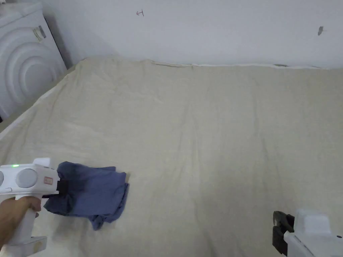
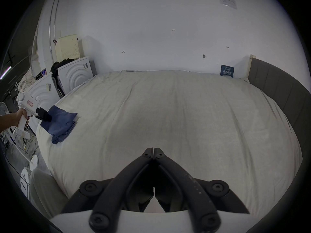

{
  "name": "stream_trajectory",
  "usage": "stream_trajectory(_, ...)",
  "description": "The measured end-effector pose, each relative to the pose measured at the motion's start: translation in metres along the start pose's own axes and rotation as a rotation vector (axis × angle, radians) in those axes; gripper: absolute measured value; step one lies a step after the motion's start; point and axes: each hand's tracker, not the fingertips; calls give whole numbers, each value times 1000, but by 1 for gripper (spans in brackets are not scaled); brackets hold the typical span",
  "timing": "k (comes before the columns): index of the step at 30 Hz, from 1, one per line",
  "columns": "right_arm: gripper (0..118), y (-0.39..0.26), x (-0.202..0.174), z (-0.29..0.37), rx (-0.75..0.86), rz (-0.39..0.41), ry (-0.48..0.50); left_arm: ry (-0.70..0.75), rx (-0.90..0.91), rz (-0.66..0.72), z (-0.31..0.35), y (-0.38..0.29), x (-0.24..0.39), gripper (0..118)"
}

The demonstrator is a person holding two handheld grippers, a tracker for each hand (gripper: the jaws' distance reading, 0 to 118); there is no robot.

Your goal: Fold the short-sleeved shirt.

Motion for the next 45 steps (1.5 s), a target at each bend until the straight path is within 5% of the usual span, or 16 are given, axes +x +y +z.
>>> stream_trajectory(4, 1, 3, 1, 0, -5, 6, -4, 28, 30, 10, 7, -2, 15, 118)
stream_trajectory(10, 1, 19, 15, 19, 65, 17, -18, -24, 198, 44, 57, 17, 54, 111)
stream_trajectory(21, 2, 89, 67, 102, 372, 45, -154, -115, 767, -58, 223, 0, 195, 111)
stream_trajectory(30, 2, 114, 102, 164, 569, 53, -300, -101, 1031, -156, 260, -41, 294, 111)
stream_trajectory(33, 2, 109, 109, 175, 603, 47, -330, -122, 1093, -169, 262, -56, 315, 108)
stream_trajectory(36, 2, 103, 114, 181, 619, 39, -342, -165, 1124, -160, 265, -69, 328, 83)
stream_trajectory(39, 2, 98, 117, 184, 624, 38, -348, -219, 1114, -141, 267, -77, 335, 6)
stream_trajectory(45, 2, 94, 116, 186, 619, 36, -352, -248, 1088, -169, 261, -82, 349, 0)
